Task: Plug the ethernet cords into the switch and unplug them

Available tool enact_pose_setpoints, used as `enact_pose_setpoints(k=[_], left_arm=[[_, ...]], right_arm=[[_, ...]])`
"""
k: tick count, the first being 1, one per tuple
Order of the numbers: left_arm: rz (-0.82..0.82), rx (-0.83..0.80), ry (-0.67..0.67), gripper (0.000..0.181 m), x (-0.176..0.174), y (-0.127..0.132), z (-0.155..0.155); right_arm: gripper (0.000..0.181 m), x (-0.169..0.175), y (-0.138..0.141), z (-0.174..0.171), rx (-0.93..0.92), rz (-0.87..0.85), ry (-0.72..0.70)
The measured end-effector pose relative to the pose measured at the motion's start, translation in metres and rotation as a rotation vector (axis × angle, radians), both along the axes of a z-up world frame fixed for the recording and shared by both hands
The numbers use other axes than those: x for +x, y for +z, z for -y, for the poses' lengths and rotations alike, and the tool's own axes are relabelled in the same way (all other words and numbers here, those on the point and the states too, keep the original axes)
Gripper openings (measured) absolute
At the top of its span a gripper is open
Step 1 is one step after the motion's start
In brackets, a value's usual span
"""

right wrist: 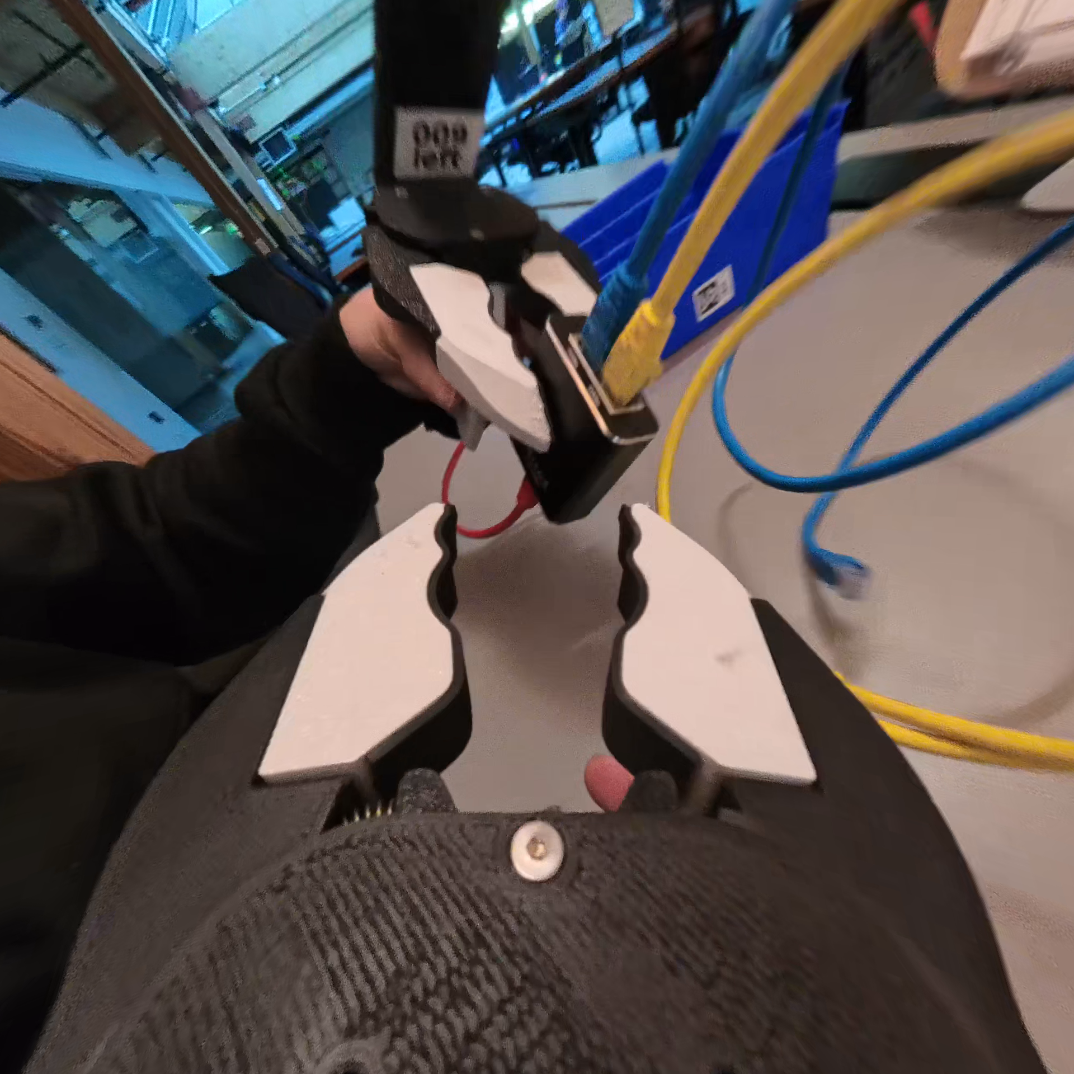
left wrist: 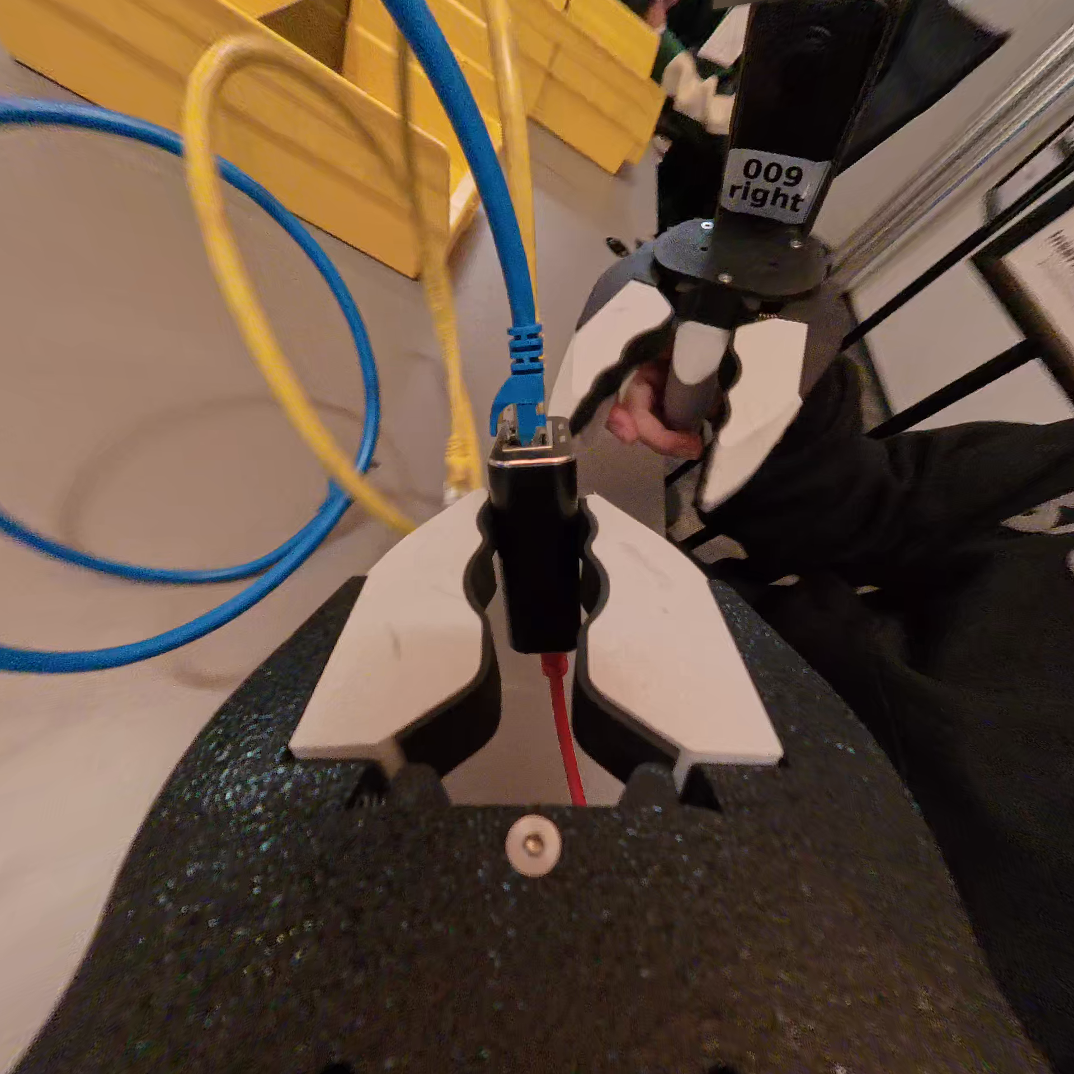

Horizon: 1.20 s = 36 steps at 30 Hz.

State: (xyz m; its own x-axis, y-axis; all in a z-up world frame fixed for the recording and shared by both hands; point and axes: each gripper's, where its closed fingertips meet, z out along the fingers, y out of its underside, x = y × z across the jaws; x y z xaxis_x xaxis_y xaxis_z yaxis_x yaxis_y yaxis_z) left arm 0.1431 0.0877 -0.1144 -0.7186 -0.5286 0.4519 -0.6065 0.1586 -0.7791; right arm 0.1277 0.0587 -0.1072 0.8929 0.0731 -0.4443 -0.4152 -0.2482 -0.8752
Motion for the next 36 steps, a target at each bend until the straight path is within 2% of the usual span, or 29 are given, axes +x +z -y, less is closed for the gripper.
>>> enact_pose_setpoints(k=[1,3,5,7,8,11,13,17,19,22,23,25,27,29,33,35,36], left_arm=[[-0.012,-0.033,-0.013,0.025,0.000,-0.003,0.000],[-0.022,-0.059,-0.051,0.025,-0.001,-0.009,0.000],[-0.024,-0.043,-0.055,0.025,0.001,-0.016,-0.003],[-0.007,-0.034,-0.065,0.025,0.002,-0.017,-0.004],[0.003,-0.031,-0.069,0.025,0.002,-0.016,-0.004],[0.016,-0.007,-0.087,0.025,0.000,-0.018,0.000],[0.023,0.023,-0.097,0.025,0.000,-0.020,0.002],[0.038,0.064,-0.102,0.025,0.002,-0.022,0.002],[0.045,0.126,-0.084,0.025,0.005,-0.027,-0.001],[0.097,0.176,-0.062,0.025,0.010,-0.024,-0.003],[0.119,0.163,-0.072,0.025,0.009,-0.020,-0.001],[0.138,0.116,-0.106,0.025,0.007,-0.013,0.005],[0.131,0.065,-0.144,0.024,0.005,-0.011,0.014],[0.129,0.026,-0.161,0.024,0.006,-0.011,0.020],[0.162,-0.067,-0.173,0.024,0.005,-0.003,0.021],[0.208,-0.095,-0.106,0.029,0.012,0.005,0.014],[0.252,-0.105,-0.047,0.028,0.018,0.012,0.009]], right_arm=[[0.051,0.008,0.000,0.002,0.012,0.029,-0.041],[0.062,0.018,-0.007,0.000,0.028,0.018,-0.074],[0.049,0.012,-0.016,-0.003,0.008,-0.100,-0.002],[0.036,0.005,-0.012,-0.006,0.035,-0.193,0.072],[0.036,0.005,-0.006,-0.007,0.070,-0.218,0.079],[0.041,0.014,-0.010,-0.012,0.106,-0.203,0.035],[0.030,0.019,-0.018,-0.015,0.105,-0.199,0.019],[0.026,0.022,-0.026,-0.017,0.148,-0.208,0.044],[0.027,0.026,-0.032,-0.016,0.121,-0.166,0.043],[0.037,0.063,-0.047,-0.005,-0.037,0.050,-0.190],[0.040,0.068,-0.046,-0.001,-0.047,0.115,-0.219],[0.047,0.051,-0.038,-0.003,0.022,0.110,-0.123],[0.054,0.033,-0.027,-0.011,0.119,-0.003,-0.018],[0.046,0.018,-0.018,-0.018,0.207,-0.082,0.065],[0.036,0.016,-0.010,-0.021,0.313,-0.076,0.094],[0.025,0.018,-0.006,-0.018,0.346,-0.116,0.097],[0.024,0.023,-0.004,-0.018,0.360,-0.146,0.071]])
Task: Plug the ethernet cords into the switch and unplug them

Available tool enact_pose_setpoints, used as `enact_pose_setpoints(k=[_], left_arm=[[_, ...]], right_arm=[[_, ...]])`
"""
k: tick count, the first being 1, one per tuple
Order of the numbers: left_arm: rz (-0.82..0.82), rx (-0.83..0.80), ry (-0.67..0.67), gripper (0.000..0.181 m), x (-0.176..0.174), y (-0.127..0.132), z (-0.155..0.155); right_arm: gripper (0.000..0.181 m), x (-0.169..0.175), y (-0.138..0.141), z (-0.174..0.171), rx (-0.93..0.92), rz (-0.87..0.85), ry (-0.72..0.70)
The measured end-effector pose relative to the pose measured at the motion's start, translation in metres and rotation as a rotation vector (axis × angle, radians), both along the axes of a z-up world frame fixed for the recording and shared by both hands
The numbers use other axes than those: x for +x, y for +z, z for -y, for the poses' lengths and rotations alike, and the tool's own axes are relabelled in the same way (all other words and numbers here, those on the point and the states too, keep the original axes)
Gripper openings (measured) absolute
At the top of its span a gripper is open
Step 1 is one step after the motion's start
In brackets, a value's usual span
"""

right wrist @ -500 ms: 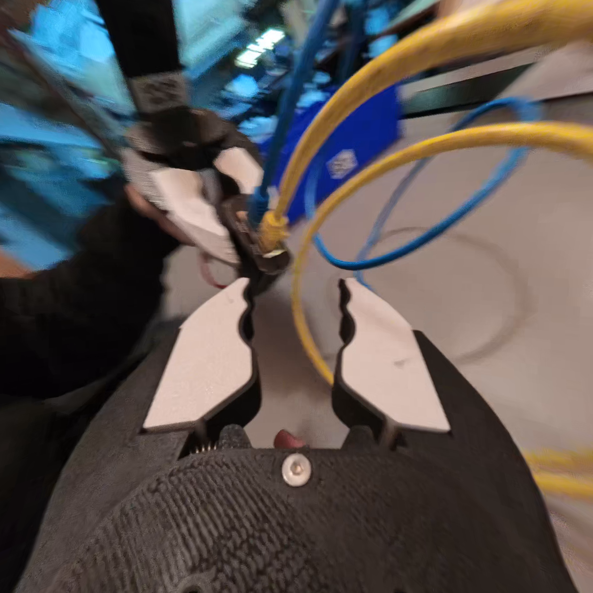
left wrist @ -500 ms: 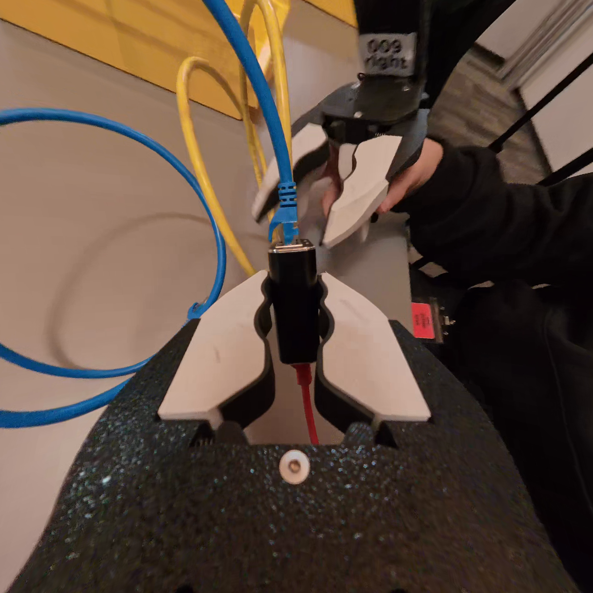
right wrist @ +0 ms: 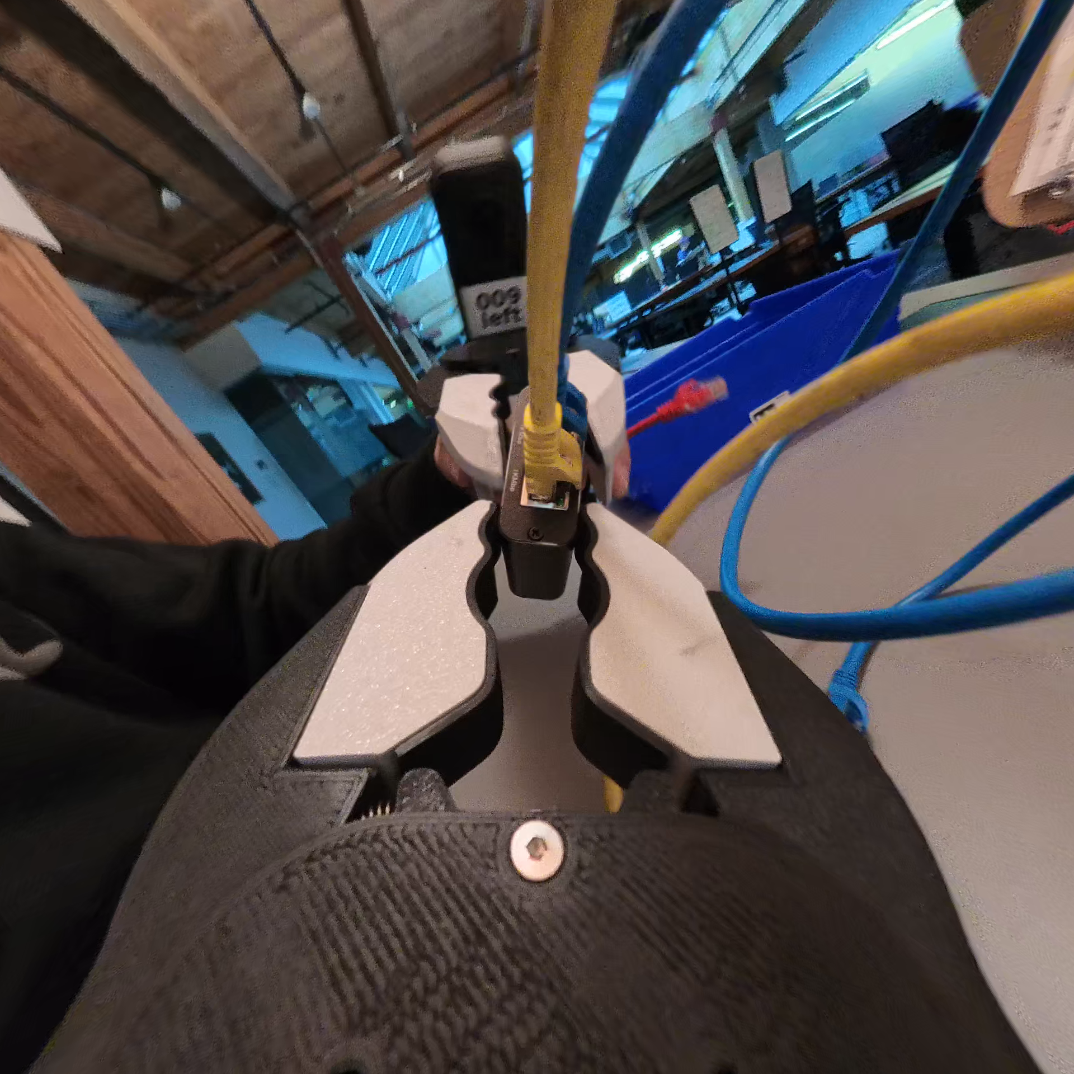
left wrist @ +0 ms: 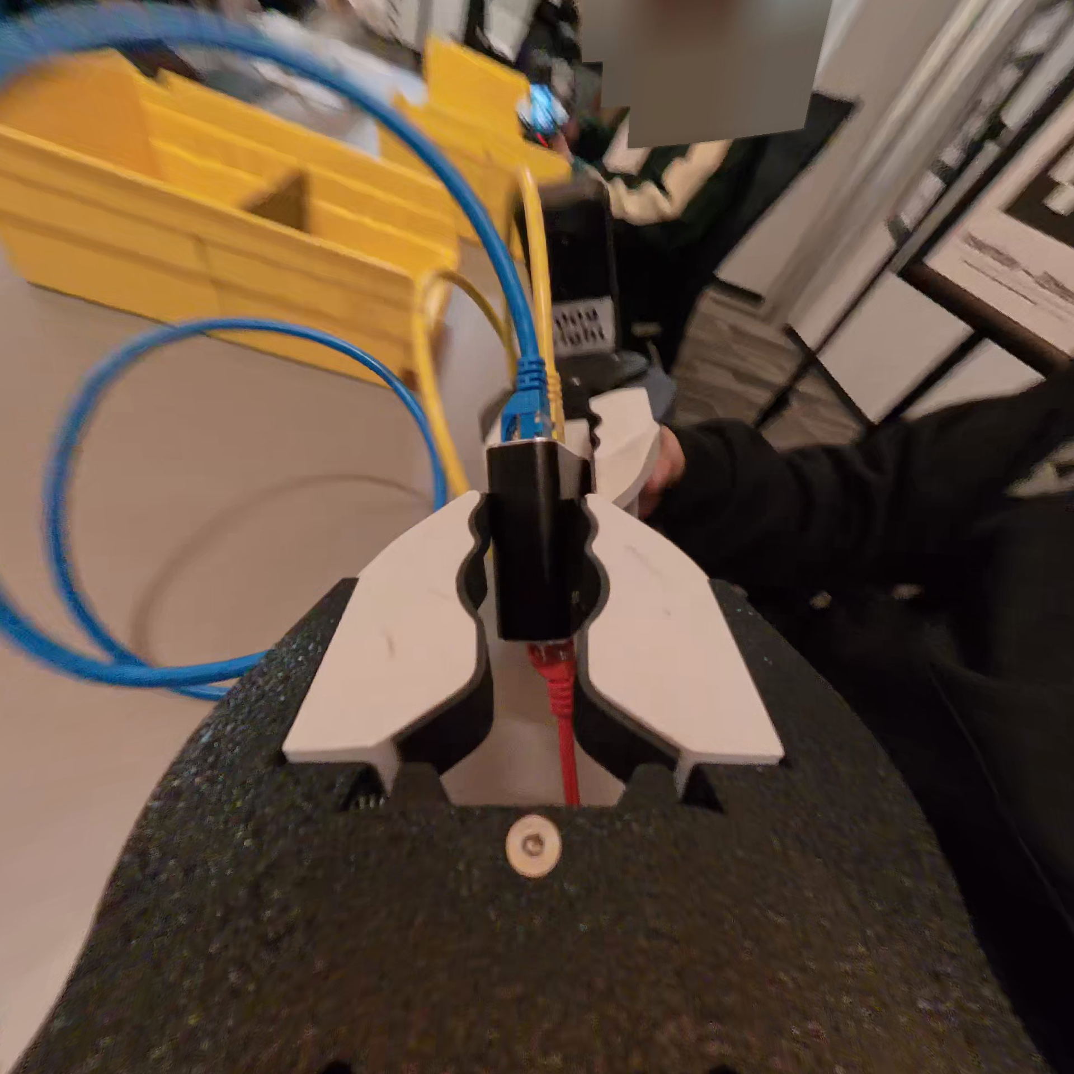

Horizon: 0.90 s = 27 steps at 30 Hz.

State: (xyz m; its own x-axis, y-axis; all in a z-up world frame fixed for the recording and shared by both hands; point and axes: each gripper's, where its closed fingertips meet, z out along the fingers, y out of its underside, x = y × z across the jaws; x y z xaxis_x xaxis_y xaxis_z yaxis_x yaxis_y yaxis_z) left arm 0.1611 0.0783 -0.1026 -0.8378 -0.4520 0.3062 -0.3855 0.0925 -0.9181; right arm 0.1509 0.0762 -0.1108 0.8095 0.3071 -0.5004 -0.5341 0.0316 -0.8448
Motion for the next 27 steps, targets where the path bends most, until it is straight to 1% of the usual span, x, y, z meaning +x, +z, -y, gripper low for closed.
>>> enact_pose_setpoints(k=[1,3,4,5,6,7,9,11,13,16,17,19,21,23,25,27], left_arm=[[0.058,-0.017,0.066,0.028,0.005,0.009,-0.006],[0.191,-0.048,0.185,0.035,0.005,0.031,-0.017],[0.255,-0.047,0.241,0.040,0.000,0.040,-0.018],[0.322,-0.015,0.302,0.050,-0.005,0.044,-0.018],[0.398,0.056,0.365,0.062,-0.010,0.044,-0.017],[0.479,0.147,0.418,0.068,-0.015,0.041,-0.016],[0.607,0.299,0.473,0.069,-0.025,0.033,-0.008],[0.681,0.381,0.502,0.077,-0.031,0.024,-0.002],[0.690,0.426,0.526,0.073,-0.027,0.014,-0.005],[0.651,0.411,0.542,0.077,-0.014,-0.001,-0.015],[0.642,0.410,0.541,0.080,-0.010,-0.005,-0.018],[0.637,0.416,0.517,0.079,-0.007,-0.012,-0.020],[0.664,0.381,0.515,0.075,-0.007,-0.010,-0.022],[0.695,0.341,0.501,0.062,-0.008,-0.007,-0.022],[0.690,0.329,0.492,0.062,-0.006,-0.010,-0.023],[0.680,0.313,0.484,0.062,-0.006,-0.013,-0.024]], right_arm=[[0.024,0.006,0.001,0.001,0.008,-0.035,-0.023],[0.024,0.020,0.003,0.003,0.029,-0.117,-0.085],[0.025,0.029,0.003,0.004,0.034,-0.195,-0.127],[0.024,0.039,0.002,0.006,0.043,-0.290,-0.170],[0.024,0.046,0.001,0.007,0.068,-0.372,-0.191],[0.024,0.049,0.002,0.009,0.096,-0.440,-0.191],[0.024,0.055,-0.006,0.009,0.071,-0.542,-0.211],[0.025,0.050,-0.006,0.007,0.061,-0.560,-0.175],[0.024,0.045,-0.004,0.004,0.061,-0.595,-0.150],[0.024,0.029,-0.002,-0.006,0.035,-0.596,-0.093],[0.024,0.022,0.000,-0.009,0.034,-0.602,-0.063],[0.024,0.015,0.003,-0.013,0.041,-0.625,-0.030],[0.025,0.009,0.005,-0.014,0.045,-0.640,0.015],[0.024,0.006,0.007,-0.015,0.051,-0.663,0.039],[0.024,0.001,0.006,-0.017,0.045,-0.678,0.076],[0.024,0.002,0.003,-0.018,0.035,-0.681,0.064]])
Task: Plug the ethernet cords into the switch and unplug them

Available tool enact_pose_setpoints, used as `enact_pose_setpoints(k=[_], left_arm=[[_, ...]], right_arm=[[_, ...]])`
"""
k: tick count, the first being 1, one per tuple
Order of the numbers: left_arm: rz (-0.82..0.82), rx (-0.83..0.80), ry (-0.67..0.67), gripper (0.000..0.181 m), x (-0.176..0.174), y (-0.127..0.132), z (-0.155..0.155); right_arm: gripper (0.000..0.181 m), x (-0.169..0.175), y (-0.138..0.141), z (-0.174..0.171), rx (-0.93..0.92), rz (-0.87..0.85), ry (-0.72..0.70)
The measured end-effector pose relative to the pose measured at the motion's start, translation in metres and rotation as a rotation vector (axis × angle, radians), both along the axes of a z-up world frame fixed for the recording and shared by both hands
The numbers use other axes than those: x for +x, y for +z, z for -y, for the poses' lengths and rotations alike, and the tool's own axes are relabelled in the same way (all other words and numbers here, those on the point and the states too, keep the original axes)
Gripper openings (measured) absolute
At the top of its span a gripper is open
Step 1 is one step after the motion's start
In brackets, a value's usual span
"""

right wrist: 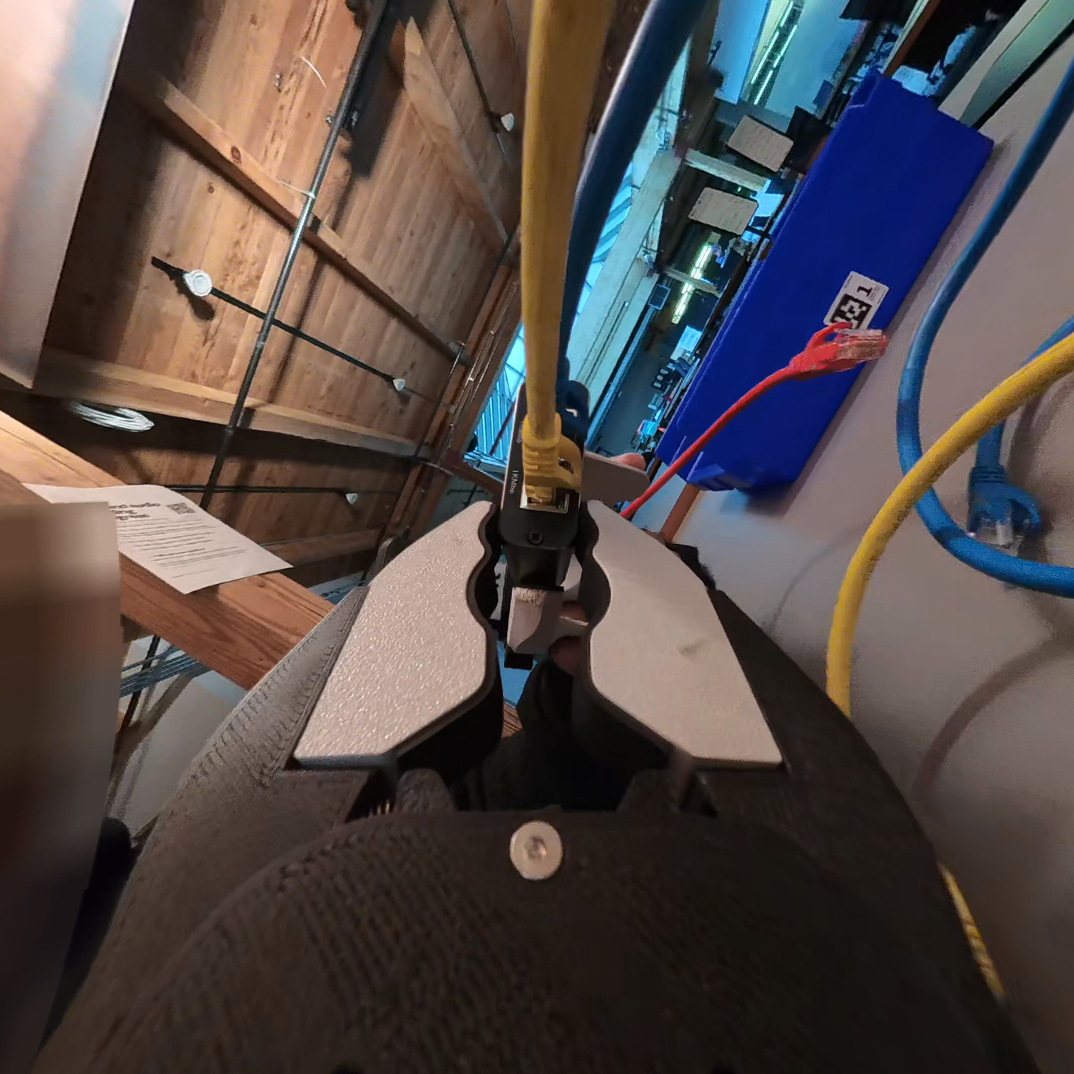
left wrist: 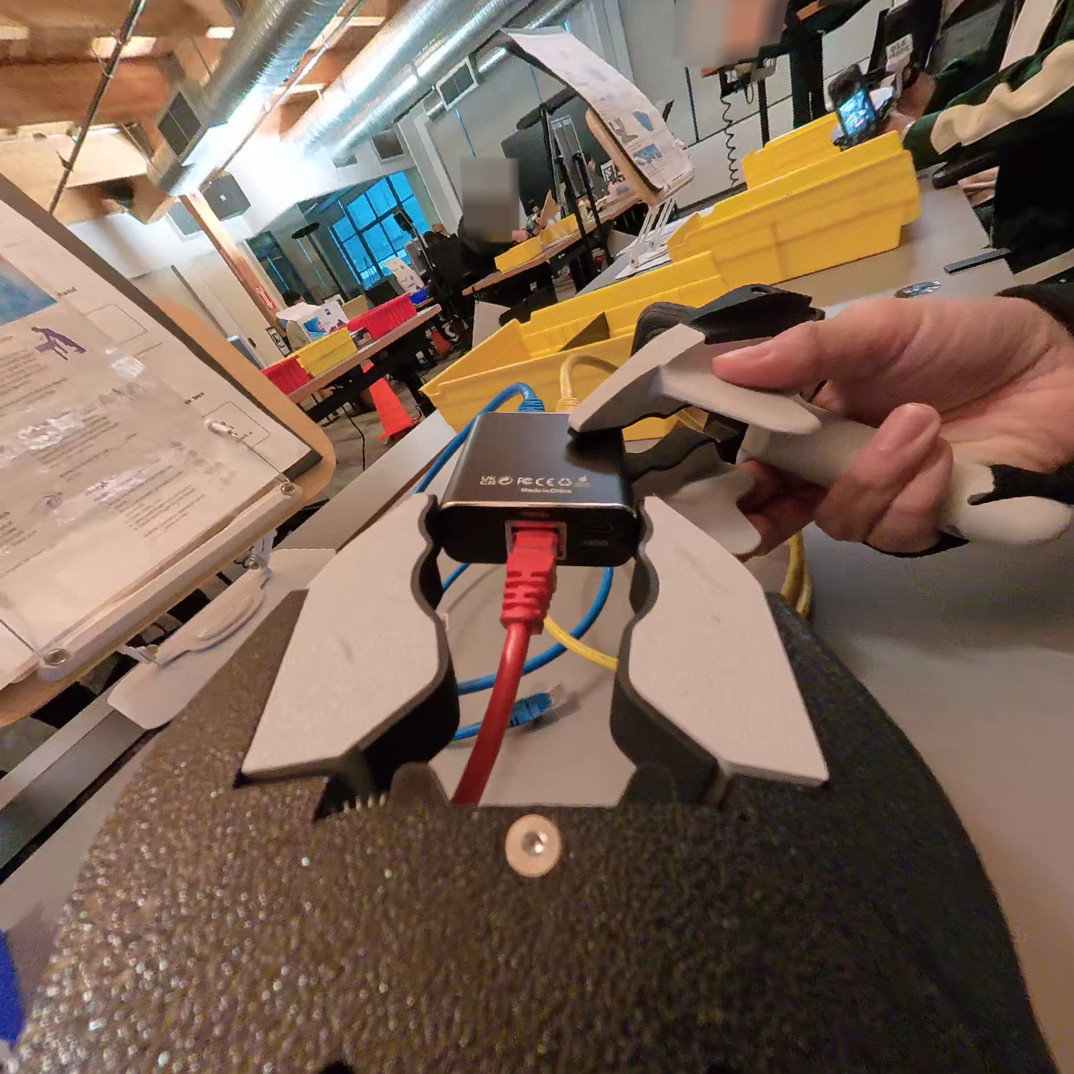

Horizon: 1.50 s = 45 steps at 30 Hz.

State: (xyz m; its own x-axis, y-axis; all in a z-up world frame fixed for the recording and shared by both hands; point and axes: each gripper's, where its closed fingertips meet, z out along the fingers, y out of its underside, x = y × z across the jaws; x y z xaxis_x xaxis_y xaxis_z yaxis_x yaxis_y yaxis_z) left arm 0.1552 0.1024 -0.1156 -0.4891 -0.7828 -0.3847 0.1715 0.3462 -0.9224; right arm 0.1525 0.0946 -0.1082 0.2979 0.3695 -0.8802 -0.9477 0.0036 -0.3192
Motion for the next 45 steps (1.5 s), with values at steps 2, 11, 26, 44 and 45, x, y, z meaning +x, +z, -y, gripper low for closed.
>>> enact_pose_setpoints(k=[2,11,26,44,45], left_arm=[[0.020,-0.008,-0.011,0.063,-0.001,-0.001,0.001],[0.071,0.017,-0.003,0.071,-0.007,-0.012,-0.002],[0.073,-0.169,0.080,0.070,-0.013,-0.007,-0.029],[0.139,-0.065,0.187,0.070,-0.014,-0.004,-0.023],[0.138,-0.064,0.187,0.070,-0.014,-0.005,-0.023]], right_arm=[[0.024,-0.002,-0.001,0.000,-0.003,0.003,0.019],[0.025,-0.023,-0.012,-0.009,-0.066,0.099,0.124],[0.039,-0.006,-0.012,-0.012,-0.042,0.086,-0.018],[0.014,-0.002,-0.005,-0.016,0.042,-0.015,-0.239],[0.013,-0.002,-0.005,-0.016,0.047,-0.017,-0.241]])
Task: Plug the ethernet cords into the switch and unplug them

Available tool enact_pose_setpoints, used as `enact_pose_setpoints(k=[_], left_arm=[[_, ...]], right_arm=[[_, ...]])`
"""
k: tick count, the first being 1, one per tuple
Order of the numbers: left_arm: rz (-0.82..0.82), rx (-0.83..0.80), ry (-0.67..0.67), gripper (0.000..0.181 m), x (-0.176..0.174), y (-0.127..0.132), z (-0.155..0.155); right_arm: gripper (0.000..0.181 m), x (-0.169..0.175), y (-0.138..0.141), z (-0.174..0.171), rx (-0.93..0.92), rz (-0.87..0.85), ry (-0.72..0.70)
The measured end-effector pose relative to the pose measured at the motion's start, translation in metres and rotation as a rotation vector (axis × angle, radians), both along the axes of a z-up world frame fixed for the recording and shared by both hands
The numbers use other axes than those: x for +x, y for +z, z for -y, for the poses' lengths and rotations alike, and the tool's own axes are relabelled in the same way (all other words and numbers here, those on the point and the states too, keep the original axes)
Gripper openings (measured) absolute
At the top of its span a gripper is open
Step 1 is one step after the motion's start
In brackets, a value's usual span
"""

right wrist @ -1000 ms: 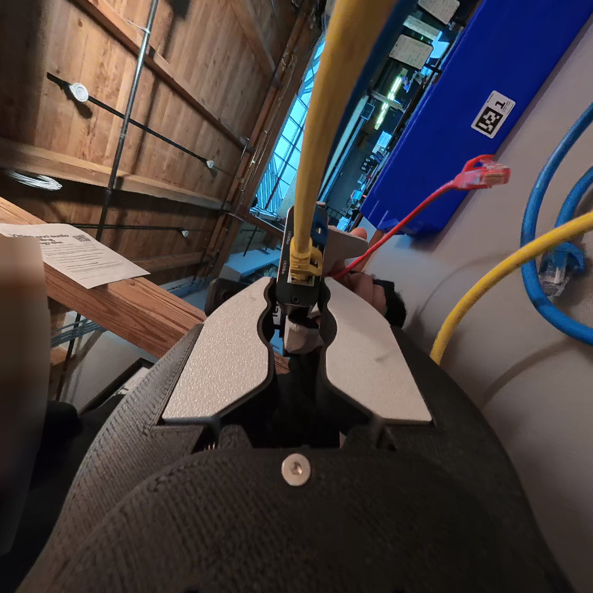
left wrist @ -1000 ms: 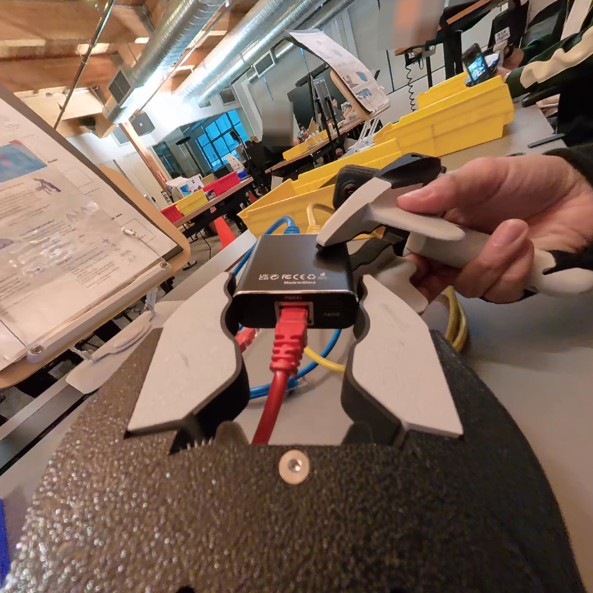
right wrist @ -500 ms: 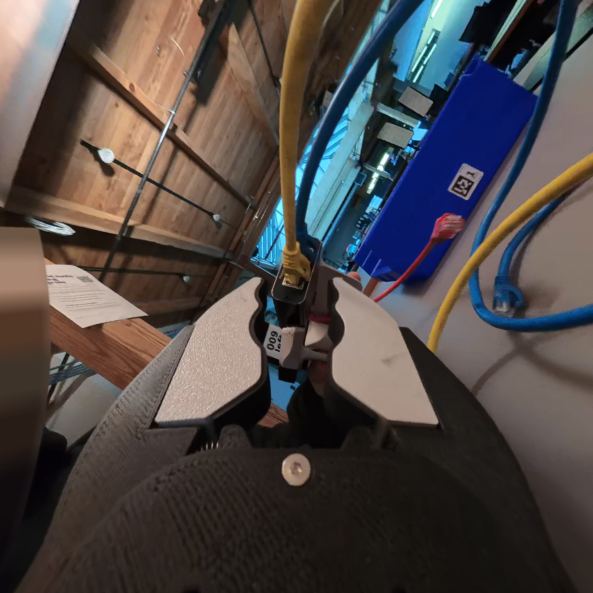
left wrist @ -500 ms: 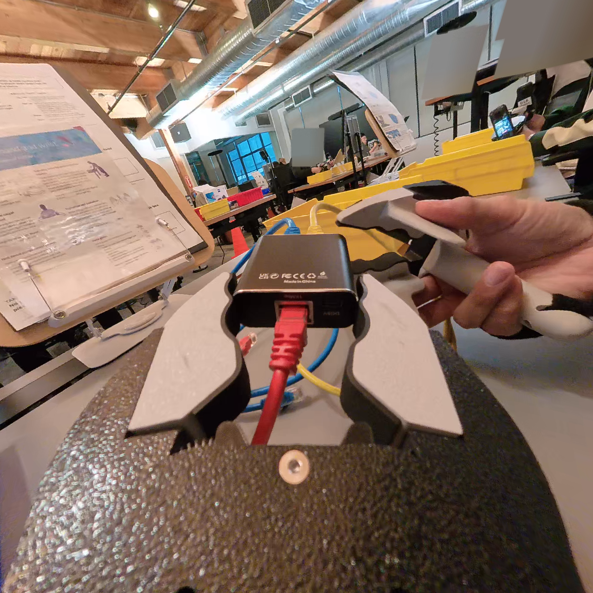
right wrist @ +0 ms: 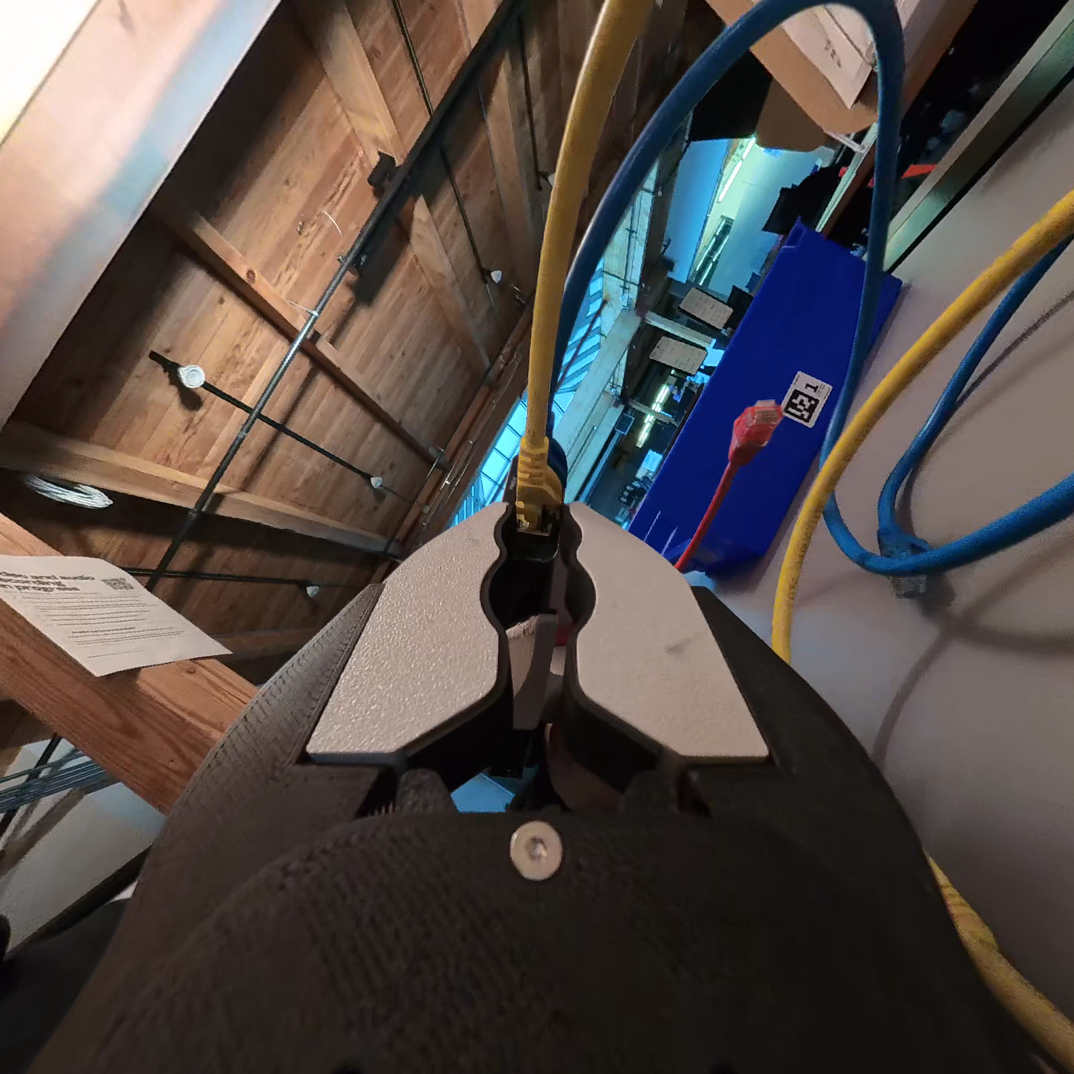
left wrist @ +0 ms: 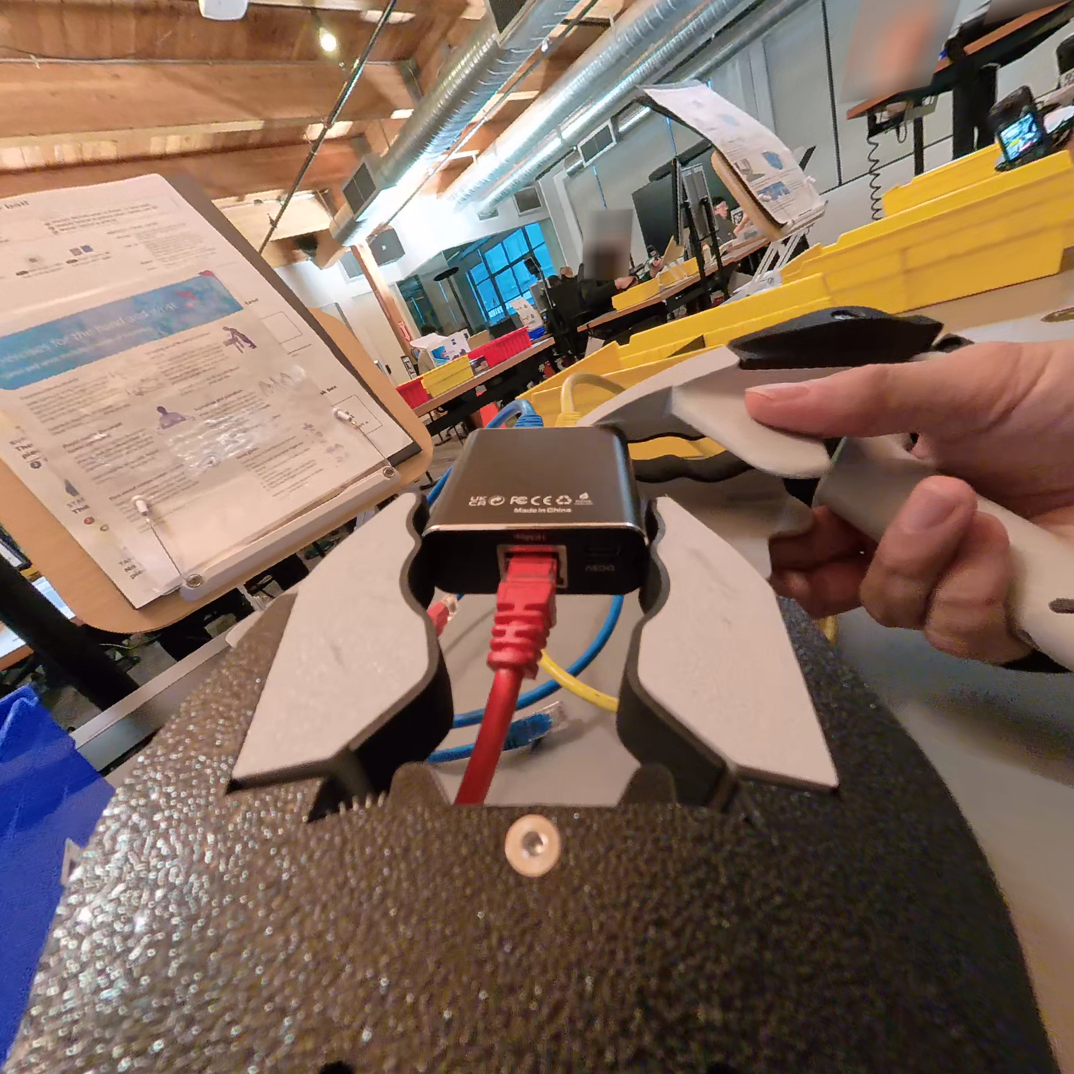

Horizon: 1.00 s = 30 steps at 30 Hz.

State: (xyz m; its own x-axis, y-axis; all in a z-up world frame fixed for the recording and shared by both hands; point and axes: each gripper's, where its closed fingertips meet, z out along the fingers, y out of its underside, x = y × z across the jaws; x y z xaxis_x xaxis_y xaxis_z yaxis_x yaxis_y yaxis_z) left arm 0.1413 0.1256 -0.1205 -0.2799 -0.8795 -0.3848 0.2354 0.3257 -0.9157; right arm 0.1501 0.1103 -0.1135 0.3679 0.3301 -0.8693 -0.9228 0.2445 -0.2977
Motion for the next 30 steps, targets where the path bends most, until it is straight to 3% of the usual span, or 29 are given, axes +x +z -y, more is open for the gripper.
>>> enact_pose_setpoints(k=[7,12,20,24,30], left_arm=[[0.016,0.042,0.033,0.070,0.000,-0.001,0.001],[0.017,0.060,0.084,0.069,0.003,-0.004,-0.006],[0.082,0.108,0.139,0.069,0.003,0.003,-0.008],[0.146,0.216,0.213,0.069,0.000,0.009,-0.010],[0.141,0.138,0.177,0.068,0.000,0.010,-0.009]], right_arm=[[0.013,0.000,-0.001,0.001,0.031,-0.010,-0.008],[0.013,0.000,0.001,-0.003,0.018,0.128,-0.074],[0.010,-0.002,0.008,-0.003,-0.004,0.237,-0.055],[0.009,-0.005,0.013,-0.003,0.003,0.277,-0.032],[0.008,-0.007,0.016,-0.003,-0.008,0.346,-0.036]])
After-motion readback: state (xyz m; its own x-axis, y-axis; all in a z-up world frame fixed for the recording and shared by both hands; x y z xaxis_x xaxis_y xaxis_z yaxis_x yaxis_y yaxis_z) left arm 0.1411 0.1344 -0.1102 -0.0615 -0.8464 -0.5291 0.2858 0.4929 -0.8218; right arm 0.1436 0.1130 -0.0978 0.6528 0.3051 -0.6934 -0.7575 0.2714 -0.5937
